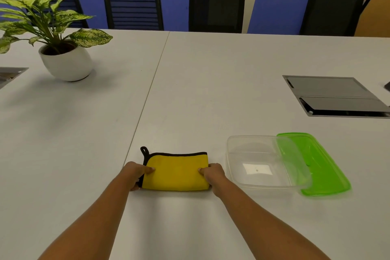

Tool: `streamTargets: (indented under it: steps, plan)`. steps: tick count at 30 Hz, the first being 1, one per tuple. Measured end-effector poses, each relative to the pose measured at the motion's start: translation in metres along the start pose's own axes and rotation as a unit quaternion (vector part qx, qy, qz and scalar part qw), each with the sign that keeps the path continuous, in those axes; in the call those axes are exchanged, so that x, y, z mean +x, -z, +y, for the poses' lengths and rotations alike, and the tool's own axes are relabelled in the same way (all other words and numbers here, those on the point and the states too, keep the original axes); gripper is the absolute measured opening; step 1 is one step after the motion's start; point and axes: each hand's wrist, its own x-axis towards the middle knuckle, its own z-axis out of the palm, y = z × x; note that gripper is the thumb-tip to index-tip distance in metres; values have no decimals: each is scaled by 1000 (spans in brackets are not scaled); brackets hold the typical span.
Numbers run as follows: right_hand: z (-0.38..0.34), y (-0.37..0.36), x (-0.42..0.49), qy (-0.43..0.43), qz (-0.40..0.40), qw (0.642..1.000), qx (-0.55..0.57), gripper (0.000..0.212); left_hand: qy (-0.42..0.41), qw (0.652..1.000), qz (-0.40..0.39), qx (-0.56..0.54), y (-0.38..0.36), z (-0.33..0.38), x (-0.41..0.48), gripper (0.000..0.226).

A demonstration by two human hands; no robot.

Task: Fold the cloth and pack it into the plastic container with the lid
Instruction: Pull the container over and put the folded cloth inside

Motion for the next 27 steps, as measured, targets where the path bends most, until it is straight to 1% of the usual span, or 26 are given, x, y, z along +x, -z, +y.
streamTargets:
  steps: [3, 7, 10, 13, 15, 20, 23, 25, 27]
  plan:
    - [-2, -1, -5, 21, -28, 999, 13, 32, 5, 1000, -1, -1, 5, -4, -6, 66]
    - [-9, 1, -16, 52, -42, 998, 19, 35, -1, 1000, -2, -31, 12, -1, -16, 66]
    - [-19, 18, -22, 86, -32, 994, 59, 34, -39, 999, -8, -11, 15, 16, -27, 64]
    - [-28, 48, -25, 128, -2, 986, 103, 30, -95, 995, -37, 1, 9, 41, -44, 59]
    - [-31, 74, -26, 155, 31, 979, 127, 27, -135, 988, -69, 8, -4, 59, -57, 56]
    - [-25, 143, -29, 192, 148, 953, 180, 26, -211, 967, -140, 19, -58, 89, -91, 51]
    - [-8, 178, -31, 198, 229, 945, 125, 15, -234, 957, -164, 49, -98, 95, -107, 47]
    - [6, 193, -33, 199, 281, 937, 61, 14, -244, 952, -167, 75, -121, 93, -112, 45]
    - [18, 201, -35, 201, 309, 929, 14, 15, -248, 950, -165, 97, -139, 90, -115, 43]
